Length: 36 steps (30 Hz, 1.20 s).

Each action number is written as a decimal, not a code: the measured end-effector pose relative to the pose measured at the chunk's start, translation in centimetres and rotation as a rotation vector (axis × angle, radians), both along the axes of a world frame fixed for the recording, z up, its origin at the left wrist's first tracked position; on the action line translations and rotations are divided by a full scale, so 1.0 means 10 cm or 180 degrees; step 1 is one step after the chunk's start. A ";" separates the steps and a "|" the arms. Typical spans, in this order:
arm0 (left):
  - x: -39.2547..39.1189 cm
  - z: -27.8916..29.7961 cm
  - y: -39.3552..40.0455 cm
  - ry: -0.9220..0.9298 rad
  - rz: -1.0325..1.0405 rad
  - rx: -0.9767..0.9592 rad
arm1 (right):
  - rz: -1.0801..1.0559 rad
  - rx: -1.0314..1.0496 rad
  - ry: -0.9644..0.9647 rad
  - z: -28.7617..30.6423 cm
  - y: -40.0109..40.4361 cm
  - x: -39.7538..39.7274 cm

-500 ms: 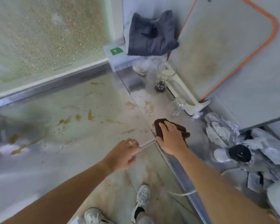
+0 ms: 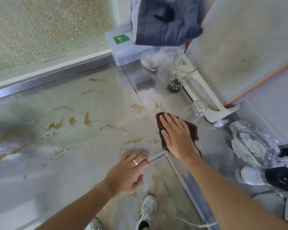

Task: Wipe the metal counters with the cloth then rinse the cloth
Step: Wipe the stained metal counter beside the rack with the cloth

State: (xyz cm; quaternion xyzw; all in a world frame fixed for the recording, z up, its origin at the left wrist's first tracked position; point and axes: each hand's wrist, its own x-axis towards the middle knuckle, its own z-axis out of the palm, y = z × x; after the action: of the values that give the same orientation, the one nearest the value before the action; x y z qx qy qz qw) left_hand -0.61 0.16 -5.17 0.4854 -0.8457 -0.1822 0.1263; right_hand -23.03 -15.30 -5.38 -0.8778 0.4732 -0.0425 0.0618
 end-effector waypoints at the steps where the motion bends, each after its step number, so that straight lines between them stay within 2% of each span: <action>1: 0.00 0.00 0.00 0.0062 0.0018 0.0015 | -0.0063 0.0042 -0.0079 0.01 -0.09 0.12; 4: 0.01 0.03 -0.01 0.0103 0.0041 0.0084 | -0.0399 0.0216 -0.0285 0.02 -0.29 0.42; 7: 0.02 0.05 0.00 0.0125 0.0094 0.0075 | -0.0446 0.0384 -0.0393 0.01 -0.21 0.46; 12: 0.01 0.15 -0.02 0.0060 0.0070 0.0163 | -0.0471 0.0578 -0.0567 0.06 0.55 0.06; 17: -0.13 0.23 -0.16 0.0095 0.0128 -0.0060 | -0.0486 0.0486 -0.0349 0.05 1.04 -0.19; 22: -0.25 0.13 -0.32 0.0303 0.0341 -0.0269 | -0.0536 0.0219 -0.0233 -0.02 0.62 0.07; 28: -0.26 0.05 -0.33 0.0371 0.0370 -0.0469 | -0.0136 0.0118 -0.0298 -0.02 -0.24 0.59; 32: -0.27 0.04 -0.32 0.0370 0.0356 -0.0424 | 0.0061 0.0045 -0.0229 -0.06 -0.80 0.98; 36: -0.26 0.04 -0.32 0.0324 0.0342 -0.0383 | -0.0017 0.0107 -0.0120 -0.07 -1.27 1.43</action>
State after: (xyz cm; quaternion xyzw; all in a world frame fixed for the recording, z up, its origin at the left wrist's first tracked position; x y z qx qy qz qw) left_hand -3.20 -3.06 -4.75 0.5118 -0.8203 -0.1485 0.2076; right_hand -8.76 -27.97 -6.13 -0.8744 0.4749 -0.0512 0.0854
